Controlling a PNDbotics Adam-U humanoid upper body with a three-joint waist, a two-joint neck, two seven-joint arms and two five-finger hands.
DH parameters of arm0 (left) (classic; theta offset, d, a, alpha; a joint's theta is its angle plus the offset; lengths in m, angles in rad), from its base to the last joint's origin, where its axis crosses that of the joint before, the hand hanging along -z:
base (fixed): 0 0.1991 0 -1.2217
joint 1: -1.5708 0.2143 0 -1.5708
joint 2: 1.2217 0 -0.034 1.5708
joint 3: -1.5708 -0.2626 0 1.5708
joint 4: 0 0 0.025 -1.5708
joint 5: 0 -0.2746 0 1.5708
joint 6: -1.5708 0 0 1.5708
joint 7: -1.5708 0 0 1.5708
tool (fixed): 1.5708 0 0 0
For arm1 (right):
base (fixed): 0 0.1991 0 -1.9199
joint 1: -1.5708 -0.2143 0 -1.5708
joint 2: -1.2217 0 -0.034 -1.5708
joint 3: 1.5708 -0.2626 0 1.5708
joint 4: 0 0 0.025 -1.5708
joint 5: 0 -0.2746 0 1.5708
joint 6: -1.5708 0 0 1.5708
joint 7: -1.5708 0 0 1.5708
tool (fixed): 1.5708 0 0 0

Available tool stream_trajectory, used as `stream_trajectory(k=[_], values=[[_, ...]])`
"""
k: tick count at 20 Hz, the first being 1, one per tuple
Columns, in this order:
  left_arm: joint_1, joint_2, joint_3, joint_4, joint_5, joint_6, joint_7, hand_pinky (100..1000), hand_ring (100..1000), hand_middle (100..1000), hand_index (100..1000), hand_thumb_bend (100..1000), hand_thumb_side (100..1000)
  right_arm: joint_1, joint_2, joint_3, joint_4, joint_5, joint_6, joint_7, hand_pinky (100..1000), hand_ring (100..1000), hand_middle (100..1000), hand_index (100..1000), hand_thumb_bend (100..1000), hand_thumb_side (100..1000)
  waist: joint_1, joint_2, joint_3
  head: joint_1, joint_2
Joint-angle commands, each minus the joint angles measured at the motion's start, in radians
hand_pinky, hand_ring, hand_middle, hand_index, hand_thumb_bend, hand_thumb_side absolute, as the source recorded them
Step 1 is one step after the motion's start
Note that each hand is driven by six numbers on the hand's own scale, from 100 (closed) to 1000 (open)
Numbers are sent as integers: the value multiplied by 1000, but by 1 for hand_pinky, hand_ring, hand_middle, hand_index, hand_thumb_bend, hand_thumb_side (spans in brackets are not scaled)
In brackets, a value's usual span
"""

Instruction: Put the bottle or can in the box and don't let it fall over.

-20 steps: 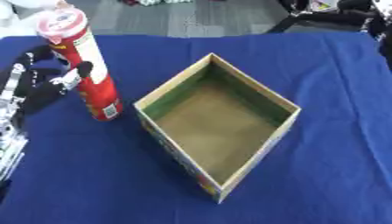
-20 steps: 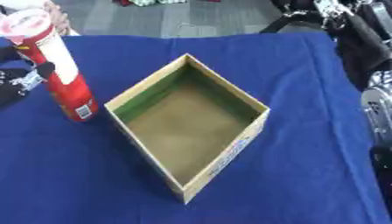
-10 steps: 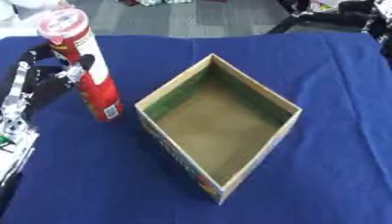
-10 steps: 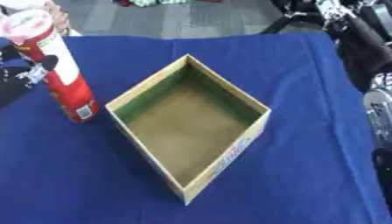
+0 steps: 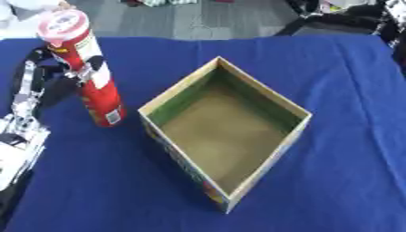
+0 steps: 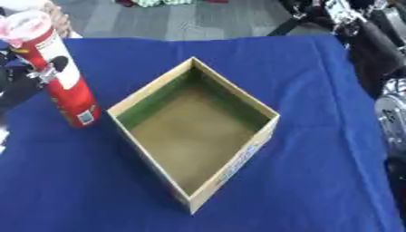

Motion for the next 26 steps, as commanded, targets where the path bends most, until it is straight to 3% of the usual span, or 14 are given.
stream_trajectory(k=[1, 19, 26], values=[[-23, 10, 1, 6, -10, -2, -2, 904, 745, 802, 878, 726, 431, -18, -12, -3, -9, -8, -1, 4, 955, 822, 857, 891, 100, 523, 1, -14, -2, 3, -12], [-68, -29, -11, 64, 27, -29, 17, 908, 742, 796, 866, 677, 438, -21, -8, -3, -6, -4, 2, 22, 952, 815, 851, 889, 100, 523, -1, -7, -8, 9, -21], [-70, -40, -12, 73, 68, -37, 67, 906, 697, 743, 825, 570, 364, -23, -7, -3, -6, -5, 2, 24, 952, 814, 850, 888, 100, 534, 0, -6, -9, 10, -19]])
